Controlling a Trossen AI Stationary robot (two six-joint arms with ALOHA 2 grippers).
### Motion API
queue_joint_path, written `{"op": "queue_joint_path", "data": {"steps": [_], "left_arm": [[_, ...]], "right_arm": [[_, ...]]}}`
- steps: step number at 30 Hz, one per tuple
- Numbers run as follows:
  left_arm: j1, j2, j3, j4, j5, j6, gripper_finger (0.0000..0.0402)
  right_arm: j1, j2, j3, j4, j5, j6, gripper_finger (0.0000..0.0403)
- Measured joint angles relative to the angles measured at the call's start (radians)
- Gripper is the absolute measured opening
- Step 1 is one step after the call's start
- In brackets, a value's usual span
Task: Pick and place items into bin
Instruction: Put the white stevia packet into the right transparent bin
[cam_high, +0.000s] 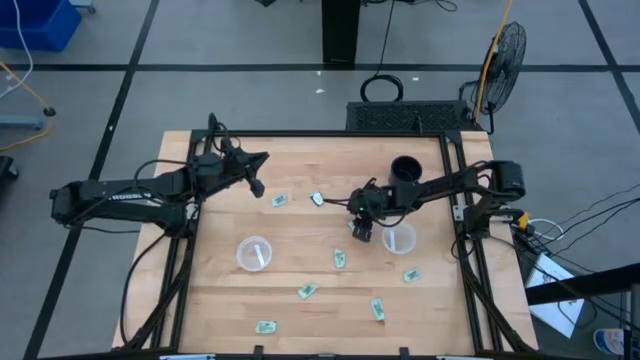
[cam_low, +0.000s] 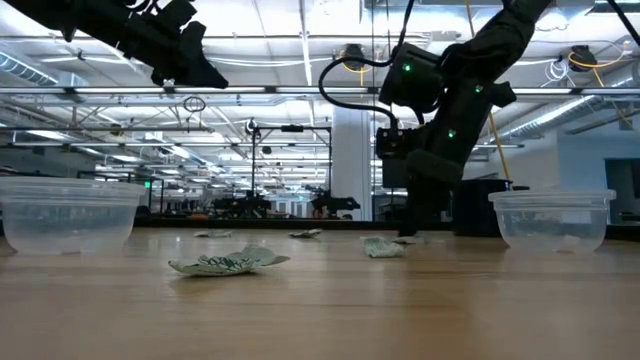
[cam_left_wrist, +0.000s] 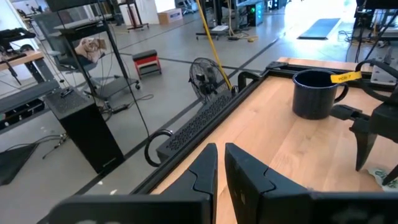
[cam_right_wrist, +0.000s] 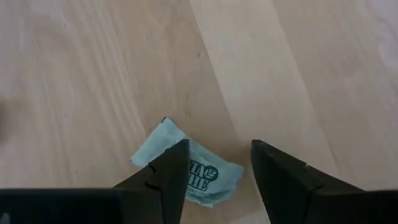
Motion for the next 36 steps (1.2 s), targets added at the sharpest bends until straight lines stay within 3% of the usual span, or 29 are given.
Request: {"op": "queue_joint_path", "data": {"steps": [4,13,18,24,32,36], "left_arm": [[0.0,0.0,0.0,-0.003,0.001,0.0,0.0035],[0.0,0.0,0.0,-0.003,0.002,0.0,0.0035],[0.0,0.0,0.0,-0.003,0.002,0.0,0.0035],[0.0,0.0,0.0,-0.003,0.002,0.0,0.0035],[0.0,0.0,0.0,-0.028,0.002,-0.045,0.0035],[0.0,0.0,0.0,-0.053,0.002,-0.051,0.0035]], "right_arm": [[0.0,0.013,0.001,0.003,0.004,-0.002,0.0134],[0.0,-0.003,-0.002,-0.004,0.006,-0.026,0.0007],[0.001,-0.082,-0.006,-0.02,-0.002,-0.028,0.0003],[0.045,-0.281,-0.005,-0.163,-0.003,-0.006,0.0001],[0.202,-0.51,-0.003,-0.67,-0.001,0.321,0.0001],[0.271,-0.524,-0.013,-0.693,0.032,0.41,0.0]]}}
